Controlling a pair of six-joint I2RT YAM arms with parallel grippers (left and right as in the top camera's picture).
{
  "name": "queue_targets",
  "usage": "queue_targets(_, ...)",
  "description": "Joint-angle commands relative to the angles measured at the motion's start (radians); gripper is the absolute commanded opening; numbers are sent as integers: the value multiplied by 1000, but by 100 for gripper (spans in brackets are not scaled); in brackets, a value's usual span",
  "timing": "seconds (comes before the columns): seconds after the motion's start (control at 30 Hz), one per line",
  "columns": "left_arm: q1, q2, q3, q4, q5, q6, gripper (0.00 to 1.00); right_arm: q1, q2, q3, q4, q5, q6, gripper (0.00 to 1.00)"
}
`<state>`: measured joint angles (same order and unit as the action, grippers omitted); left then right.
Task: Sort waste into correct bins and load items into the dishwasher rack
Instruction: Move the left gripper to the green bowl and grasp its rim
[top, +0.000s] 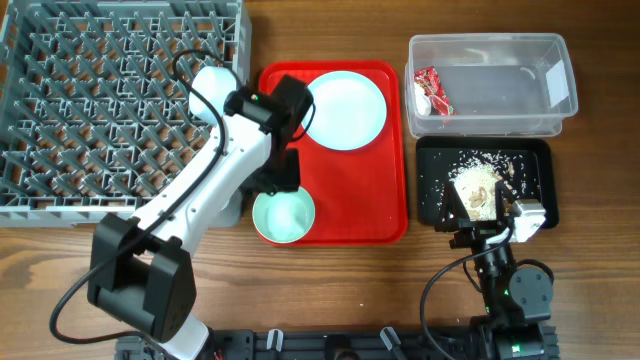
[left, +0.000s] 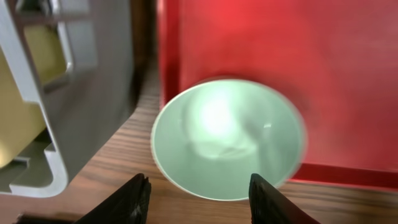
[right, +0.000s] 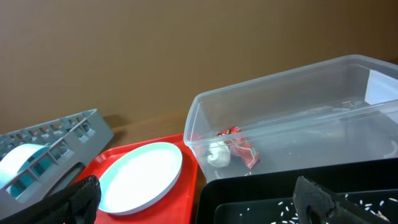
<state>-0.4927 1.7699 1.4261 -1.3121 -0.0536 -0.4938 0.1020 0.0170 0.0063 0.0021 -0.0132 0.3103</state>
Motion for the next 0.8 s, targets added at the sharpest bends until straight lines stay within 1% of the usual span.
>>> queue_targets(0.0, -5, -14, -73, 32, -50, -47, 52, 5, -12, -1, 7, 20, 7, 100)
queue_targets(0.1, -5, -14, -129, 85, -50, -47, 52, 5, -12, -1, 7, 20, 7, 100)
queue_targets(0.17, -5, -14, -195, 146, -48, -66, 53, 5, -12, -1, 7, 20, 7, 100)
queue_targets(0.3, -10, -14, -265, 212, -6, -69, 52, 5, -12, -1, 7, 20, 7, 100)
queue_targets(0.43, -11, -14, -296, 224, -6, -69, 46, 5, -12, -1, 7, 20, 7, 100)
queue_targets(0.53, -11, -14, -296, 241, 11, -69, 45, 5, -12, -1, 7, 20, 7, 100)
queue_targets(0.57, -11, -14, -296, 251, 39, -69, 43, 5, -12, -1, 7, 20, 7, 100)
queue_targets(0.63, -11, -14, -296, 275, 122, -68, 35, 5, -12, -1, 7, 20, 7, 100)
queue_targets(0.67, -11, -14, -294, 282, 145, -68, 27, 5, -12, -1, 7, 20, 7, 100)
queue_targets(0.7, -11, -14, -291, 290, 163, -68, 21, 5, -12, -1, 7, 20, 7, 100)
queue_targets(0.77, -11, -14, -280, 304, 167, -68, 20, 5, -12, -1, 7, 20, 7, 100)
